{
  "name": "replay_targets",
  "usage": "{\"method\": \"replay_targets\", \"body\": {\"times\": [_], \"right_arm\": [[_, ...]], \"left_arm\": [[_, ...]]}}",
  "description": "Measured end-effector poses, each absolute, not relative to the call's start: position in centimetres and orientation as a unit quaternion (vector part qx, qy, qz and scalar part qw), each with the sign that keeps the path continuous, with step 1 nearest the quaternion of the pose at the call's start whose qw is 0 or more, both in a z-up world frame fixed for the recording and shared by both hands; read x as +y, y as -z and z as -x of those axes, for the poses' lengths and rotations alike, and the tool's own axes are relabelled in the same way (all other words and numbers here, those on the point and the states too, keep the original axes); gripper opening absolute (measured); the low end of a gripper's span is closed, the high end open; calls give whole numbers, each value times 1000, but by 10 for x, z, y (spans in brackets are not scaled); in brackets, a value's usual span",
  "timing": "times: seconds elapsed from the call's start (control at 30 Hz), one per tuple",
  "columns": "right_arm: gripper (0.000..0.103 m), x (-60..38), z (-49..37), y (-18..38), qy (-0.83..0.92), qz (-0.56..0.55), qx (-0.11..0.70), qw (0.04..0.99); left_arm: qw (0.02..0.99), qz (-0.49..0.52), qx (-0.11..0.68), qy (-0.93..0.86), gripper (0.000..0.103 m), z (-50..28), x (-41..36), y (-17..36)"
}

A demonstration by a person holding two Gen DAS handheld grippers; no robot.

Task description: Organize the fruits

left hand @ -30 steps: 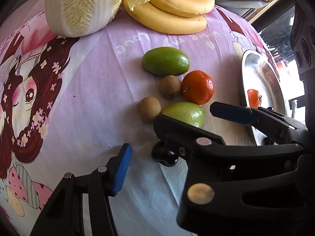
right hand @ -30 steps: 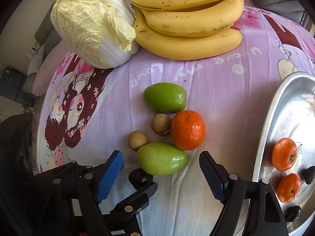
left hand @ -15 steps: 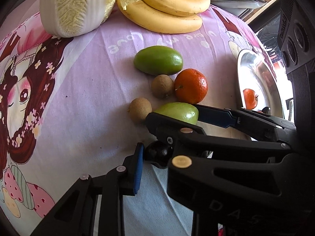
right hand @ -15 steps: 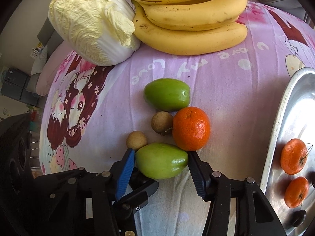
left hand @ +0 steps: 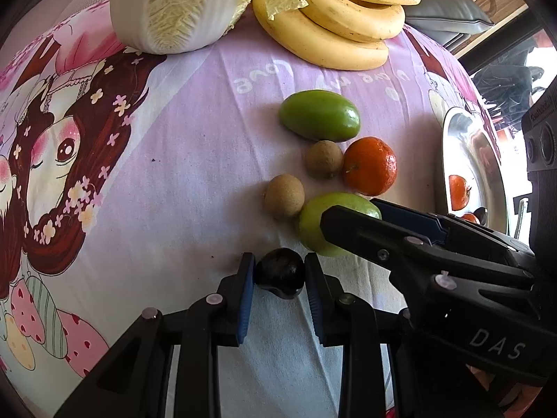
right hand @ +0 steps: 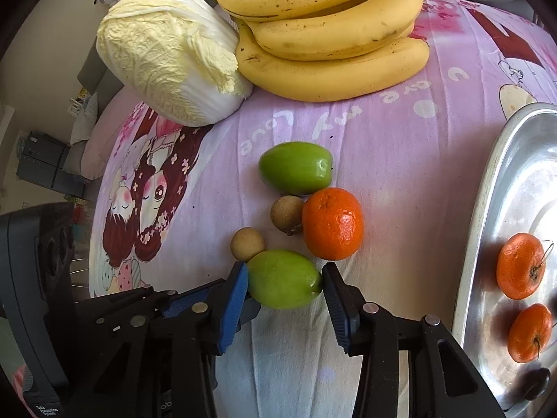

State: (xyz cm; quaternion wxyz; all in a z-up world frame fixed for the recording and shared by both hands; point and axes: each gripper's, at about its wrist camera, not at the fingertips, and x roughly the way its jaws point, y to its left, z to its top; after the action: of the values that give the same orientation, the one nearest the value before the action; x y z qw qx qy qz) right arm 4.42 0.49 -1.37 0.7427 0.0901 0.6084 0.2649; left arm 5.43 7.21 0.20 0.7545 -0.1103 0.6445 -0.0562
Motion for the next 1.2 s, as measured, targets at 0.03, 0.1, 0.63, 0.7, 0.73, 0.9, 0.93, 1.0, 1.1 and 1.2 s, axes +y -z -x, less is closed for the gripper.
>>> {"method": "replay_targets", "body": {"times": [0.03, 0.1, 0.63, 0.7, 0.73, 0.9, 0.93, 1.0, 1.1, 1.2], "right_arm": [[48, 5, -45, 14, -266, -92, 609, 741], [48, 4, -46, 16, -269, -100, 612, 737], [55, 12, -48, 22, -270, -93, 616, 734], [55, 14, -48, 23, -269, -90, 616, 735], [55, 15, -48, 24, -268, -87, 616, 736], [56, 22, -47, 25, -264, -66, 615, 740], [56, 23, -46, 25, -264, -61, 615, 741], [56, 24, -46, 25, -262, -54, 615, 742], [56, 22, -46, 25, -265, -61, 615, 740], [53, 21, -46, 24, -267, -66, 614, 740]], "left_arm": [[755, 106, 645, 55, 30, -54, 71, -2], [755, 100, 646, 53, 30, -53, 69, -1], [766, 93, 635, 32, 30, -53, 69, -3], [767, 99, 634, 21, 30, -52, 77, -3], [767, 103, 633, 16, 30, -53, 83, -2], [766, 120, 631, 2, 30, -53, 96, 3], [766, 120, 632, 2, 30, -53, 96, 3], [767, 113, 632, -1, 30, -54, 92, 5], [766, 110, 634, -4, 30, -56, 88, 7], [765, 111, 635, -4, 30, -58, 86, 7]]}}
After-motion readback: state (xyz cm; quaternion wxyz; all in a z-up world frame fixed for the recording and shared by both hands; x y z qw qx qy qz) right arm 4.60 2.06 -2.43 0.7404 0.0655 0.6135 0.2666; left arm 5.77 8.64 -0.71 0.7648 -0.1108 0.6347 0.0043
